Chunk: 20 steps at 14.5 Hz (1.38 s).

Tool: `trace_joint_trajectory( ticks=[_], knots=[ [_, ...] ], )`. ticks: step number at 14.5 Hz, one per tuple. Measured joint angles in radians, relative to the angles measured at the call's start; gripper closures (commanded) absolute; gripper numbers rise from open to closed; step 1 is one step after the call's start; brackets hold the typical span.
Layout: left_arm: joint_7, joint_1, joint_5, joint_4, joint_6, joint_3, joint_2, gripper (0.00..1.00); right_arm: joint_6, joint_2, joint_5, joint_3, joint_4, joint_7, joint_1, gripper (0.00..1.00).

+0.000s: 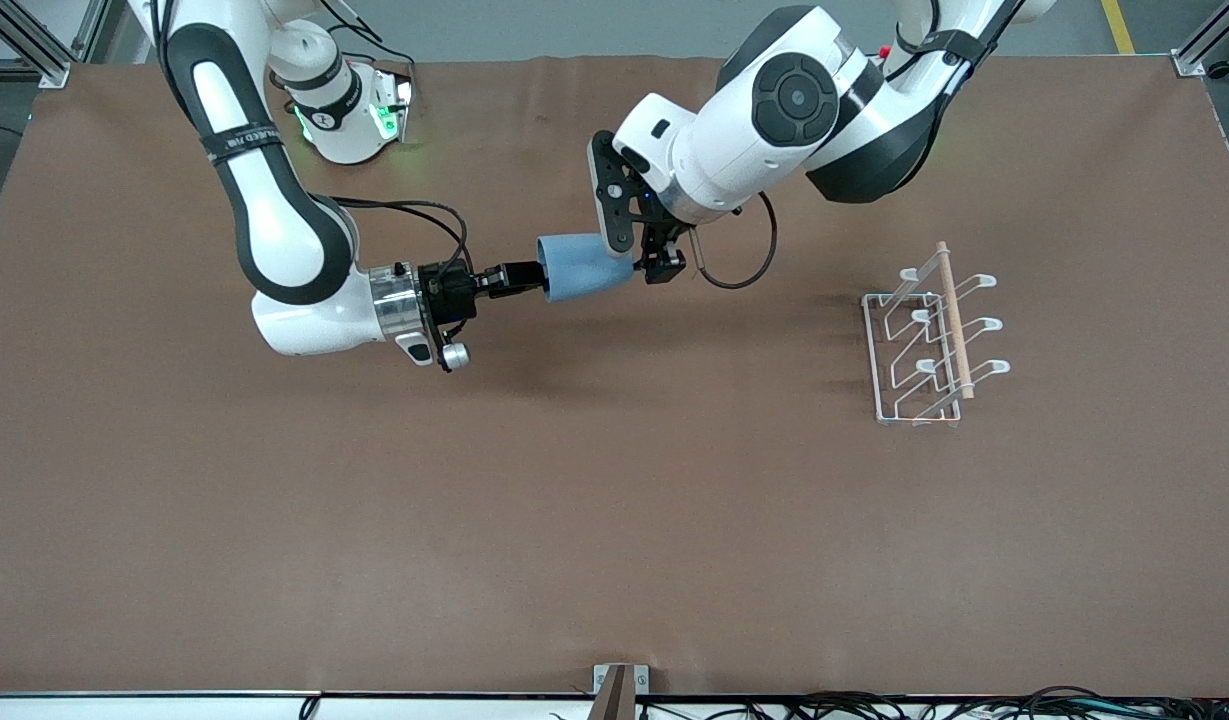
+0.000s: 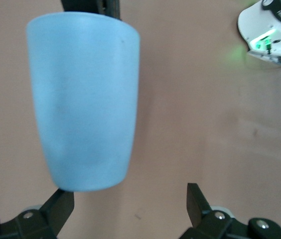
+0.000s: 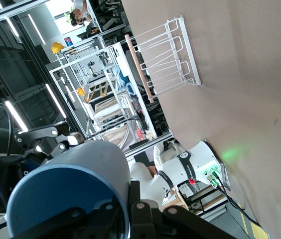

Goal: Hang cup on cup holder
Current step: 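Grasp the cup body with the left gripper while the right gripper holds it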

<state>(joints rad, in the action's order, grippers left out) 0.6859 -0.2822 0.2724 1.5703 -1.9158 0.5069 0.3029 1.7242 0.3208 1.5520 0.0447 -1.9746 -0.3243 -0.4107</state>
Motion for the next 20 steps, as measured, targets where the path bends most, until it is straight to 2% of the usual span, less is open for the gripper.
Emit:
trace_joint_trajectory(
  ticks=[6, 14, 17, 18, 19, 20],
  knots=[
    [-0.003, 0.001, -0.012, -0.002, -0.063, -0.001, 0.007, 0.00, 0.000, 0.000, 0.001, -0.001, 0.000, 0.000, -0.001, 0.99],
    [-0.003, -0.029, -0.012, -0.002, -0.190, 0.013, 0.092, 0.00, 0.000, 0.000, -0.003, 0.000, -0.002, 0.000, -0.001, 0.99],
    [-0.004, -0.045, -0.013, -0.007, -0.199, 0.016, 0.094, 0.00, -0.005, 0.001, -0.003, 0.002, -0.009, -0.003, -0.001, 0.99],
    [-0.004, -0.047, -0.013, -0.007, -0.199, 0.016, 0.094, 0.01, -0.008, 0.002, -0.003, 0.003, -0.010, -0.004, -0.001, 0.99],
    [-0.004, -0.048, -0.013, -0.007, -0.199, 0.015, 0.094, 0.08, -0.010, 0.001, -0.003, 0.004, -0.011, -0.005, -0.001, 0.99],
    [-0.004, -0.048, -0.014, -0.008, -0.199, 0.015, 0.094, 0.21, -0.011, 0.002, -0.003, 0.004, -0.011, -0.005, -0.001, 0.99]
  ],
)
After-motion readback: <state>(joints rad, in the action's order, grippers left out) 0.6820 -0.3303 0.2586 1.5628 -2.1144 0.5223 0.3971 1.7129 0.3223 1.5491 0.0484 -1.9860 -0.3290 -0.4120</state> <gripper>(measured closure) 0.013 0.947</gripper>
